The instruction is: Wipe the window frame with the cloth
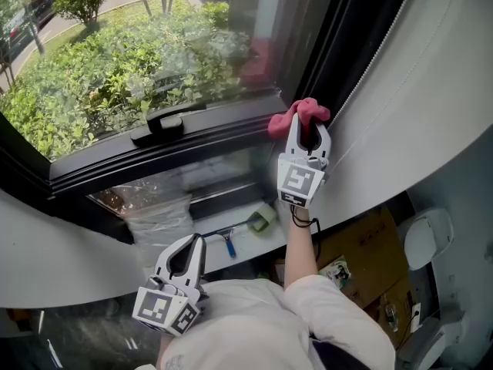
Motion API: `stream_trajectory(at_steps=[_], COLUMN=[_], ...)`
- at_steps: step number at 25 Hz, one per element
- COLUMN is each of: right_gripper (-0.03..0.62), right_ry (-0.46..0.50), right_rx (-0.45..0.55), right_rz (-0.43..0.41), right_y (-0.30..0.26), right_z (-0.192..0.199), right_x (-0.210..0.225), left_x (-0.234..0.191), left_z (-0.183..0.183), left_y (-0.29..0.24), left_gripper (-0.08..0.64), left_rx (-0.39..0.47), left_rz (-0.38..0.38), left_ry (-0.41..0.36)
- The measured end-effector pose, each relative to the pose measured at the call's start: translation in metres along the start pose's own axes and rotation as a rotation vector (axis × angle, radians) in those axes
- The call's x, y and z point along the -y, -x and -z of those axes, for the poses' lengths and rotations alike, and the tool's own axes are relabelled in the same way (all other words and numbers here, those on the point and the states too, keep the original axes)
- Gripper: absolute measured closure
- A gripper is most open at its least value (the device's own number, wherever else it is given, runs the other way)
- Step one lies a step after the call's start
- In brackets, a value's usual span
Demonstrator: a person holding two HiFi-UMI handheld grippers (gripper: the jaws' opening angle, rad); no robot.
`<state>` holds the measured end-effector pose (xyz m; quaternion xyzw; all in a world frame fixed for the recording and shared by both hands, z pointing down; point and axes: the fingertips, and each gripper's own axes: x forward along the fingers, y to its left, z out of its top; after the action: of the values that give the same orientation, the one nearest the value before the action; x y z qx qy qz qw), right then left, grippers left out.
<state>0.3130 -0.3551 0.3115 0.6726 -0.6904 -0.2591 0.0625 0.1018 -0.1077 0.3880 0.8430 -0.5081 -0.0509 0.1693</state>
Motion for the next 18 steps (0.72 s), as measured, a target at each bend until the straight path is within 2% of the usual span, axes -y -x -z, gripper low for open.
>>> stream_trajectory(at_steps=[7, 11, 14, 18], right_gripper=[0.508, 0.508, 0.508, 0.508], right_ry=[-0.021, -0.037, -0.051, -0.066], right_rx=[-0.014, -0.013, -0.026, -0.043], right_rz=[-0.003, -0.001, -0.021, -0.027], right_y=[0.005, 0.001, 0.001, 0.002], right_z=[0.009, 0.014, 0.019, 0.023], right_x=[-0.005, -0.004, -0.004, -0.004], left_x=[-0.003, -0.016, -0.032, -0.068], left_z=[-0.001, -0.008, -0.021, -0.051], left_y=[0.004, 0.004, 0.013, 0.038], left_gripper=[0.549, 0.55, 0.55, 0.549], left_rx=[0.0, 0.024, 0.056, 0.118], left_rz=[-0.001, -0.02, -0.068, -0.176], left_ry=[-0.004, -0.039, -0.069, -0.129])
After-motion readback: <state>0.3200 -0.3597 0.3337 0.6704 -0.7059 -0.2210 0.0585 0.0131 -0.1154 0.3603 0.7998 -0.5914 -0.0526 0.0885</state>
